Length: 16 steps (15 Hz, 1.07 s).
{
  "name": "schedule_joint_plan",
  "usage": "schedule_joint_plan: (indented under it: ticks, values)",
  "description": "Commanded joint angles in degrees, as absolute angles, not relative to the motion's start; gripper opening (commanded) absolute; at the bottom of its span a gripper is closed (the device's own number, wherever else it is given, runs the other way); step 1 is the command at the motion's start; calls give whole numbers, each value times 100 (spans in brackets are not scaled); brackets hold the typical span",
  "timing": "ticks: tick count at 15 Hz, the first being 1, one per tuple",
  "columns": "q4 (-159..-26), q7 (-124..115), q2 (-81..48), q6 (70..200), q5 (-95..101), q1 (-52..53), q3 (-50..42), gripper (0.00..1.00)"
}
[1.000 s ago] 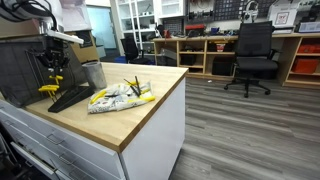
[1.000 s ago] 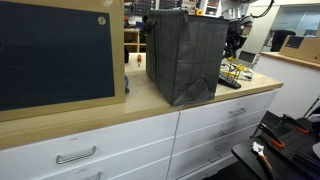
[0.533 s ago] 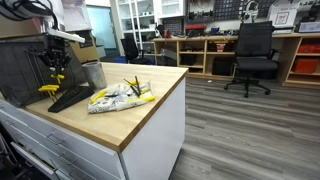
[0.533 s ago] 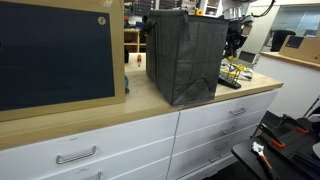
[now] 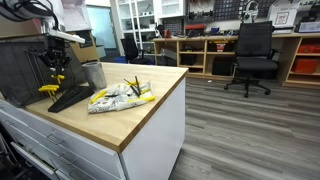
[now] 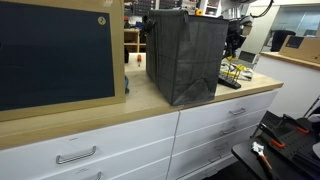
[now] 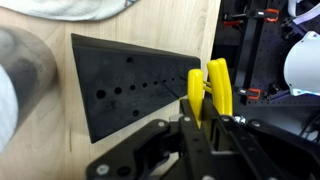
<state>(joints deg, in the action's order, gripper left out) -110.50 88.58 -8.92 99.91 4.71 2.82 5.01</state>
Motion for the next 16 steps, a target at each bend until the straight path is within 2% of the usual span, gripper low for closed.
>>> schedule_joint_plan:
  ticks: [1, 16]
  values:
    - [-10905, 8785, -979, 9954, 628, 297, 510, 4]
    - [-10905, 8808, -978, 9881, 594, 302, 540, 4]
